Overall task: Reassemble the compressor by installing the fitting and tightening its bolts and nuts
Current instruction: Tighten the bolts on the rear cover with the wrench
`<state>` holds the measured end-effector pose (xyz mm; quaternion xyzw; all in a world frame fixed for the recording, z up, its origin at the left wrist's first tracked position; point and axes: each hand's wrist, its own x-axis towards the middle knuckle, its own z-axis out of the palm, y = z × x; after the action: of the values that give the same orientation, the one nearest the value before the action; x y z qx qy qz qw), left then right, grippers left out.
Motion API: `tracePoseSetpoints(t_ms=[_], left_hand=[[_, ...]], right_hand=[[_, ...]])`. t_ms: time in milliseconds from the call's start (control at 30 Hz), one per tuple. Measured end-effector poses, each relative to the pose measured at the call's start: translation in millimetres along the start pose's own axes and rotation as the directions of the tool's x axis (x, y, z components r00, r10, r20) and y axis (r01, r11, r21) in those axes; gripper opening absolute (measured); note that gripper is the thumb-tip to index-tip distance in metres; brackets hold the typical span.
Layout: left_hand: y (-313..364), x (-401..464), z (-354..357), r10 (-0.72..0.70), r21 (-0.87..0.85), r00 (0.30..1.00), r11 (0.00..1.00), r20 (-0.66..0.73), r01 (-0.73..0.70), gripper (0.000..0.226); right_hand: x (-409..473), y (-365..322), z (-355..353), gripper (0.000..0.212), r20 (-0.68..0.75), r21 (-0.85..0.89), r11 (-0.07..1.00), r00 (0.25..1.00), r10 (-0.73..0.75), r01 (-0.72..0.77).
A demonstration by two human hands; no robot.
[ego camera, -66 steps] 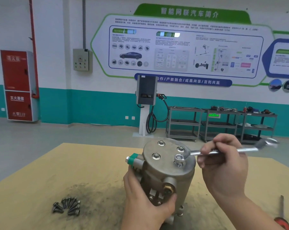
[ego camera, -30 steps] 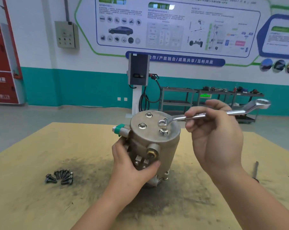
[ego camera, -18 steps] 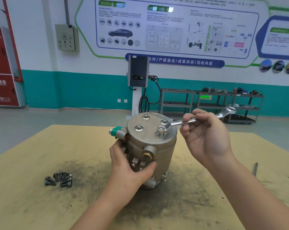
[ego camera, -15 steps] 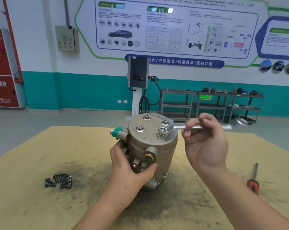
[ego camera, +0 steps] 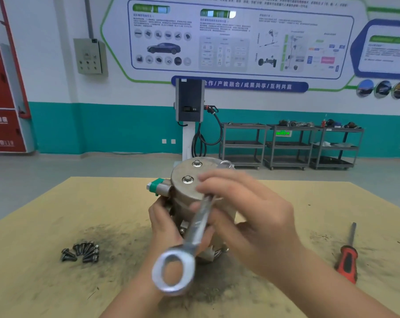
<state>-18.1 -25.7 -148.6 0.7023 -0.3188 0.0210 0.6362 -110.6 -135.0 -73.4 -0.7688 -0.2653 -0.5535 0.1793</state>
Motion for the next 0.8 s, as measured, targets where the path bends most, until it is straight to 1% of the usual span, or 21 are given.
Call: tracePoseSetpoints(t_ms=[33, 67, 100, 133, 167, 200, 233, 267, 300, 333, 400, 467, 533, 600, 633, 667, 700, 733, 767, 800], left_hand=[[-2.3, 1.7, -0.1, -0.006, -0.055, 1.0, 0.998, -0.015, 0.005, 0.11], [-3.1, 0.4, 0.4, 0.007, -0.058, 0.999, 0.998, -0.039, -0.01, 0.102], [-3.8, 0.6, 2.1, 0.036, -0.001, 0.997, 0.999, -0.066, -0.036, 0.09], [-5.8, 0.7, 2.4, 0.05, 0.034, 0.996, 0.998, -0.072, -0.048, 0.081], [-9.5, 0.4, 2.9, 0.06, 0.05, 0.994, 0.997, -0.09, -0.056, 0.076], [-11.1, 0.8, 2.2, 0.054, 0.042, 0.995, 0.998, -0.089, -0.05, 0.075], [-9.7, 1.6, 2.2, 0.035, 0.039, 0.995, 0.999, -0.088, -0.032, 0.074], [-11.4, 2.2, 2.0, 0.042, 0.045, 0.995, 0.998, -0.093, -0.038, 0.075], [-12.3, 2.9, 1.7, 0.046, 0.055, 0.994, 0.998, -0.094, -0.041, 0.075], [-14.6, 3.7, 2.4, 0.054, 0.06, 0.994, 0.997, -0.096, -0.048, 0.076], [-16.3, 3.9, 2.0, 0.06, 0.054, 0.993, 0.997, -0.1, -0.055, 0.077], [-16.7, 3.7, 1.8, 0.06, 0.052, 0.993, 0.997, -0.104, -0.054, 0.078], [-17.2, 3.3, 2.2, 0.059, 0.042, 0.993, 0.998, -0.104, -0.054, 0.077], [-17.2, 3.0, 1.9, 0.066, 0.051, 0.992, 0.997, -0.112, -0.06, 0.077], [-15.5, 2.4, 1.7, 0.067, 0.057, 0.992, 0.997, -0.11, -0.061, 0.076], [-15.9, 2.4, 1.9, 0.076, 0.062, 0.991, 0.996, -0.111, -0.07, 0.075], [-16.0, 2.2, 2.2, 0.076, 0.071, 0.991, 0.995, -0.111, -0.068, 0.074], [-17.6, 2.6, 2.9, 0.08, 0.073, 0.99, 0.995, -0.119, -0.071, 0.074], [-17.6, 3.0, 3.9, 0.076, 0.08, 0.989, 0.995, -0.126, -0.066, 0.074], [-18.0, 3.1, 6.0, 0.104, 0.092, 0.984, 0.992, -0.143, -0.092, 0.075]], right_hand=[[4.4, 3.3, -5.8, 0.015, -0.01, 0.048, 0.999, 1.0, 0.024, -0.023], [7.7, 5.5, -9.6, 0.014, -0.055, 0.127, 0.988, 0.994, 0.092, -0.085], [9.5, 6.5, -11.9, 0.015, -0.139, 0.255, 0.954, 0.97, 0.2, -0.16], [10.1, 7.4, -13.6, 0.016, -0.222, 0.418, 0.882, 0.917, 0.332, -0.219], [10.4, 8.5, -15.7, 0.016, -0.257, 0.584, 0.77, 0.841, 0.476, -0.258], [11.0, 10.5, -17.5, 0.015, -0.235, 0.717, 0.638, 0.763, 0.602, -0.282], [10.8, 13.3, -19.0, 0.015, -0.181, 0.806, 0.509, 0.694, 0.697, -0.301], [12.4, 19.0, -20.2, 0.015, -0.118, 0.858, 0.402, 0.64, 0.759, -0.319], [12.0, 23.5, -20.6, 0.015, -0.065, 0.886, 0.323, 0.6, 0.797, -0.332], [12.5, 27.7, -20.1, 0.017, -0.024, 0.899, 0.267, 0.569, 0.822, -0.348], [10.7, 33.7, -16.0, 0.02, 0.034, 0.914, 0.188, 0.527, 0.849, -0.36], [8.5, 37.2, -12.5, 0.02, 0.076, 0.918, 0.141, 0.513, 0.855, -0.372], [8.2, 41.6, -13.3, 0.017, 0.124, 0.917, 0.102, 0.516, 0.847, -0.386], [8.6, 47.9, -16.5, 0.012, 0.193, 0.917, 0.025, 0.499, 0.845, -0.398], [7.4, 49.5, -16.6, 0.012, 0.222, 0.92, -0.02, 0.478, 0.85, -0.392], [5.3, 52.4, -15.5, 0.012, 0.223, 0.924, -0.034, 0.464, 0.858, -0.381], [2.3, 52.9, -13.3, 0.01, 0.183, 0.934, -0.006, 0.463, 0.867, -0.358], [-3.0, 51.8, -9.9, 0.012, 0.099, 0.945, 0.073, 0.492, 0.865, -0.319], [-10.0, 49.6, -6.5, 0.019, -0.02, 0.937, 0.206, 0.546, 0.837, -0.282], [-17.3, 47.7, -3.9, 0.026, -0.152, 0.884, 0.392, 0.636, 0.757, -0.256]])
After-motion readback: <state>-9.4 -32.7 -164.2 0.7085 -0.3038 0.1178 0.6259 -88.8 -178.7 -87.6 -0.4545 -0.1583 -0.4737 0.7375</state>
